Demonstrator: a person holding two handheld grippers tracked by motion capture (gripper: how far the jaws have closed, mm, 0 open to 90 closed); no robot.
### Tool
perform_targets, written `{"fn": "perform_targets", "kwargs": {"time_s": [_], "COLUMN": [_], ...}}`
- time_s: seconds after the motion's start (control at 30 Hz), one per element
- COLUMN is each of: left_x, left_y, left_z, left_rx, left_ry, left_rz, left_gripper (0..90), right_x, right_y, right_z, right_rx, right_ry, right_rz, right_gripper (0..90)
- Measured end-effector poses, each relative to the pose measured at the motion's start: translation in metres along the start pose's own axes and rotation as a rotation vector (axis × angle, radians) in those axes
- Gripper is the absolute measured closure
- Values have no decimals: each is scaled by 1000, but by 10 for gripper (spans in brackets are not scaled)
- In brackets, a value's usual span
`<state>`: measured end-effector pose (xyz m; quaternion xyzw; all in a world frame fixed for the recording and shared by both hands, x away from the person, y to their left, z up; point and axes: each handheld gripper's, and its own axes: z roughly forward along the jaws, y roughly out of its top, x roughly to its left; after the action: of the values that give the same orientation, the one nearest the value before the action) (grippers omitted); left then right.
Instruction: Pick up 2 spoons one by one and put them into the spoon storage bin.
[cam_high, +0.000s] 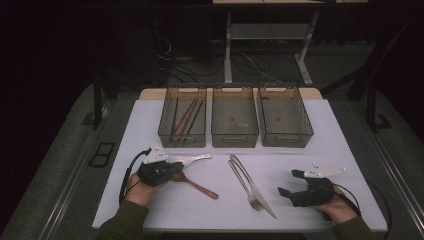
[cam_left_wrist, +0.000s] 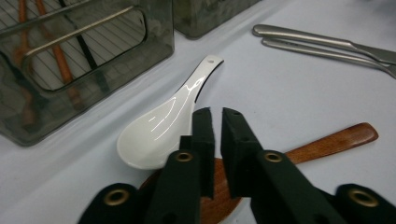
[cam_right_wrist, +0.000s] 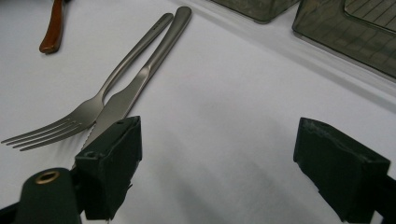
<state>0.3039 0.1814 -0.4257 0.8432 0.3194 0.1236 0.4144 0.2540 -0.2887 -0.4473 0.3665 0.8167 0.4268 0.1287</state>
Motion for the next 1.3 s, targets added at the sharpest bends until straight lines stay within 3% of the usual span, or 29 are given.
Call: {"fn": "perform_targets", "kwargs": {"time_s": [0.27,0.5,0.9,1.3], "left_x": [1,1,1,-2], "left_y": [5,4,-1,-15], "left_z": [19,27,16,-7], "left_rx": [87,160,209,206], "left_ry": [-7,2,17,2], "left_rz": [47,52,53,-8], "left_gripper": [888,889,889,884], "right_x": [0,0,0,0], "right_y": [0,0,0,-1], "right_z": [1,1,1,2], "right_rx": [5,9,9,12], "right_ry": [-5,-8,-10,-6], "right_rz": [-3,-6,-9,-16], "right_gripper": [152,152,153,152]}}
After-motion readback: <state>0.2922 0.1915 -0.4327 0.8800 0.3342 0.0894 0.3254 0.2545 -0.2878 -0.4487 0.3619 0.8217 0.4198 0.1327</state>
